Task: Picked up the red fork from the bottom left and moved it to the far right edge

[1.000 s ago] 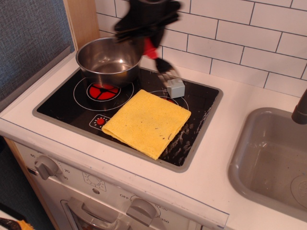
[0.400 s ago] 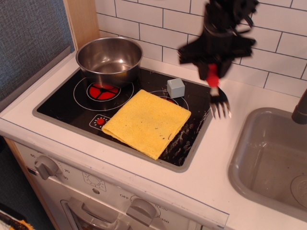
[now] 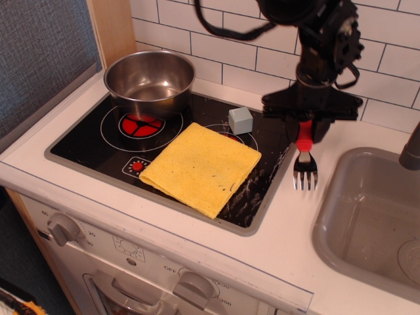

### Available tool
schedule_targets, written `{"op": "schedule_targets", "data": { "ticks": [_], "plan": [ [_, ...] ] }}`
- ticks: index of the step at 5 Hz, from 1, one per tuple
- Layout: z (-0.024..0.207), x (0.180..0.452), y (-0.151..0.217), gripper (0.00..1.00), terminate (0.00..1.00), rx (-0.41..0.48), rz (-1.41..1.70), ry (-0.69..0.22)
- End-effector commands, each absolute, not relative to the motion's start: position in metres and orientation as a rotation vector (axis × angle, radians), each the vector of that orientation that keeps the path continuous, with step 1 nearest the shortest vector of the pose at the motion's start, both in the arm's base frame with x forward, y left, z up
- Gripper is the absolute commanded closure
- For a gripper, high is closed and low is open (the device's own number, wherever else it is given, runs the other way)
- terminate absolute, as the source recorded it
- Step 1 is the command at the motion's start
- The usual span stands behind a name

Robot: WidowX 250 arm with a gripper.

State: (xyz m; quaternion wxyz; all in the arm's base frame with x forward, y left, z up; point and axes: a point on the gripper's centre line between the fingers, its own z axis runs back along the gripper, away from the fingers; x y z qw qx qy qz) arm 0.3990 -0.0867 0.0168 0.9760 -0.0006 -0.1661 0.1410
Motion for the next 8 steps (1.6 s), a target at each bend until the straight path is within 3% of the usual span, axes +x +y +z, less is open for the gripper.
{"op": "schedule_targets", "data": {
  "ticks": [1,2,3,4,6,8],
  "plan": [
    [0.032,0.391,-0.088,1.0,0.0,-0.025,0.216,-0.362],
    [0.034,0.391,-0.085,0.0,0.0,-0.019,0.246,-0.357],
    [0.04,0.39,-0.077,0.0,0.0,-0.009,0.271,-0.346],
    [0.055,0.388,-0.07,0.0,0.0,-0.028,0.273,-0.391],
    [0.121,0.376,-0.066,0.0,0.0,-0.094,0.191,-0.502],
    [0.121,0.376,-0.066,0.0,0.0,-0.094,0.191,-0.502]
  ]
}}
